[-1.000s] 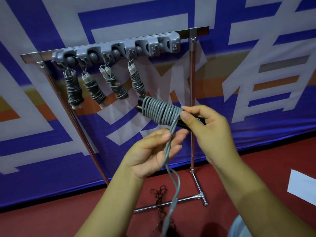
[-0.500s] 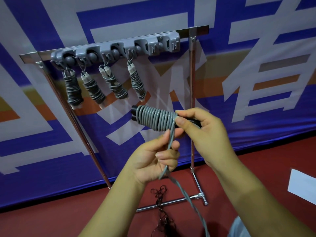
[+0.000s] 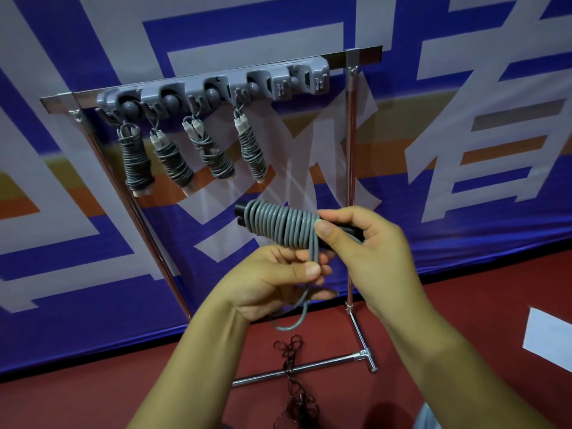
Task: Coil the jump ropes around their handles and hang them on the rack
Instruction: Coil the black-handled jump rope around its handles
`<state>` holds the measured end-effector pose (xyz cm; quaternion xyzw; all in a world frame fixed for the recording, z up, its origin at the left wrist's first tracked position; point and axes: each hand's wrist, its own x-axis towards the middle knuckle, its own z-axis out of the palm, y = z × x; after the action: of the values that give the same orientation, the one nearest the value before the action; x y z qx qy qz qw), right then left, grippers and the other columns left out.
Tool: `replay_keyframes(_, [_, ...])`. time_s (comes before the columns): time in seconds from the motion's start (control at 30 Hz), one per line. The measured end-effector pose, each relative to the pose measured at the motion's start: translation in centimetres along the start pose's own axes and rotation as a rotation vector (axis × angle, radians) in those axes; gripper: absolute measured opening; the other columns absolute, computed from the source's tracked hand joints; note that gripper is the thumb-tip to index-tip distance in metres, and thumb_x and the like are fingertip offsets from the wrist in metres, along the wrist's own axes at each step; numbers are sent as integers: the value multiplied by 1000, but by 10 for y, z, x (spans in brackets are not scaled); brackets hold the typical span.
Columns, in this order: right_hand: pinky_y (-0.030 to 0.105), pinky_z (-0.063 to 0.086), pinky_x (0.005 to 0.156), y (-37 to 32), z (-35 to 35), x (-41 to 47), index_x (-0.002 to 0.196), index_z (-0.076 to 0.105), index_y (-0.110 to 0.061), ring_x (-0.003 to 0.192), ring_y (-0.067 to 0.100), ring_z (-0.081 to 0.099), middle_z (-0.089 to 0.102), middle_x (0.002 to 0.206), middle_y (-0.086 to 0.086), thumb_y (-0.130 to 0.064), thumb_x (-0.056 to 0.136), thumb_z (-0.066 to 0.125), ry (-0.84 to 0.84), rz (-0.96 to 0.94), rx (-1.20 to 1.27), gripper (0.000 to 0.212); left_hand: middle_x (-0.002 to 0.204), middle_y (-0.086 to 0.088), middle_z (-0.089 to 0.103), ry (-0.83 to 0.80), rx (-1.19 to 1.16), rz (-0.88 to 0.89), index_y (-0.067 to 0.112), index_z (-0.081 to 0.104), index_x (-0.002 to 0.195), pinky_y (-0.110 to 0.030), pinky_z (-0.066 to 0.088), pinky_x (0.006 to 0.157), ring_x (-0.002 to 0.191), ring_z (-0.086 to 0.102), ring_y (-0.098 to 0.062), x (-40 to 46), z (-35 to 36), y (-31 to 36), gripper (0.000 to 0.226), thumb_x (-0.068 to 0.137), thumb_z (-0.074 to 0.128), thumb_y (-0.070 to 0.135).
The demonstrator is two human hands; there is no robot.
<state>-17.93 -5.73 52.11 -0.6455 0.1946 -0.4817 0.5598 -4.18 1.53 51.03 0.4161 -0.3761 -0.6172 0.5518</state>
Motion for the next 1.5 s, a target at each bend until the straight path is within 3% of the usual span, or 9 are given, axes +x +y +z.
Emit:
replay_keyframes(0.13, [11, 49, 58, -3, 1, -3, 86, 68, -25, 65, 0, 67, 71, 76, -16, -11, 82, 69, -6, 31, 17, 14, 75, -1, 72, 35, 98, -25, 12, 76, 71, -38, 59, 75, 67, 68, -9, -8, 3, 6, 15, 58, 71, 7])
replay_keyframes(0.3, [24, 57, 61, -2, 0, -5, 85, 69, -27, 65, 14, 69, 72, 81, -8, -17, 82, 70, 0, 77, -15, 10, 75, -1, 73, 57, 212, -37, 14, 78, 74, -38, 57, 84, 77, 70, -11, -11, 3, 6, 21, 60, 72, 0])
replay_keyframes(0.53, [27, 57, 61, 2, 0, -4, 86, 68, -24, 59, 18, 68, 73, 83, -9, -19, 82, 70, 1, 133, -39, 7, 61, 2, 69, 279, 448, 49, 8, 62, 58, -20, 55, 64, 68, 69, -6, -3, 10, 8, 33, 72, 63, -22])
replay_keyframes(0.73, [21, 50, 52, 4, -8, 2, 83, 69, -13, 48, 12, 61, 73, 73, 3, -16, 84, 66, 6, 242, 84, 4, 64, 4, 53, 428, 723, 168, 30, 65, 55, -21, 50, 65, 63, 55, -6, 9, 4, 0, 32, 69, 81, 6])
replay_keyframes(0.87, [16, 45, 45, 1, -12, 2, 84, 67, 1, 44, 6, 55, 66, 68, 10, -24, 74, 63, -159, 410, 270, 28, 80, 7, 72, 266, 702, 246, 23, 71, 89, -21, 53, 70, 79, 67, -5, 6, 5, -8, 22, 74, 78, 9])
replay_keyframes(1.07, [16, 45, 46, -3, -12, 3, 87, 66, 2, 46, 8, 50, 63, 66, 7, -28, 73, 62, -232, 475, 307, 33, 71, -1, 68, 231, 568, 248, 19, 69, 81, -18, 45, 48, 43, 50, -3, 2, -8, -26, 14, 70, 75, 26])
replay_keyframes(1.2, [20, 48, 47, -2, -8, 1, 87, 66, 2, 48, 9, 51, 63, 69, 10, -28, 73, 63, -223, 454, 294, 34, 76, 5, 71, 113, 491, 206, 33, 75, 88, -22, 48, 59, 51, 50, -2, 1, -14, -33, 18, 72, 66, 37])
replay_keyframes(1.4, [19, 48, 48, 0, -8, -2, 86, 67, 0, 50, 10, 53, 63, 68, 9, -29, 74, 63, -201, 455, 267, 32, 80, 6, 72, 127, 595, 181, 12, 65, 96, -21, 51, 74, 74, 66, -5, 5, -22, -26, 15, 91, 56, 1])
replay_keyframes(1.5, [17, 47, 49, -2, -12, -1, 87, 68, 0, 51, 8, 55, 66, 70, 7, -28, 76, 62, -270, 446, 211, 30, 75, 12, 70, 82, 733, 179, 15, 64, 83, -18, 51, 75, 77, 67, -2, 3, -24, -12, 6, 81, 69, 12])
